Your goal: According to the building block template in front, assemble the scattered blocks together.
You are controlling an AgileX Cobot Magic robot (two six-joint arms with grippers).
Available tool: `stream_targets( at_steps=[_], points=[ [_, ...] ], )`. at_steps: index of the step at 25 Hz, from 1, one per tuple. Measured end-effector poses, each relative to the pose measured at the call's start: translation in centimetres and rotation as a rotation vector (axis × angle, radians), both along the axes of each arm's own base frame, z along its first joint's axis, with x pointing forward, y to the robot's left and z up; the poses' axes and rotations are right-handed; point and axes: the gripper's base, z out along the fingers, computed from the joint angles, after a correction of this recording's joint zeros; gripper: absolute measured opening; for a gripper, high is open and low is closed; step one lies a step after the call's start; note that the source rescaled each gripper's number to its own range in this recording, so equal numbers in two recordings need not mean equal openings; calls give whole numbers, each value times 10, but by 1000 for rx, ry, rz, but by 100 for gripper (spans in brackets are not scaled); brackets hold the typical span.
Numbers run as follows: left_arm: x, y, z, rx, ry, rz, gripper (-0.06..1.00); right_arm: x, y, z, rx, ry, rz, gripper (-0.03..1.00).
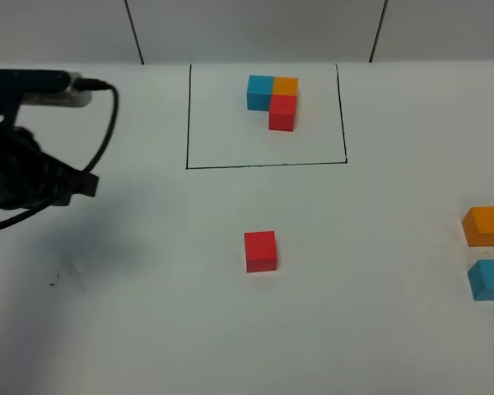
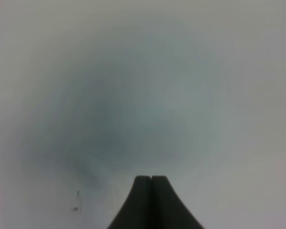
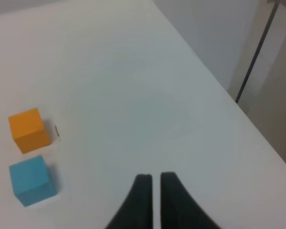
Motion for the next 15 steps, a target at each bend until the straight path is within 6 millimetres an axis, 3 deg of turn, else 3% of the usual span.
stream_targets(
  at_steps=[8, 15],
  points=[
    [-74, 45, 12, 25, 23, 180, 0, 0, 0, 0, 0, 0, 0, 0],
    [-136, 57, 28, 68, 37, 282, 0, 0, 0, 0, 0, 0, 0, 0]
  ],
)
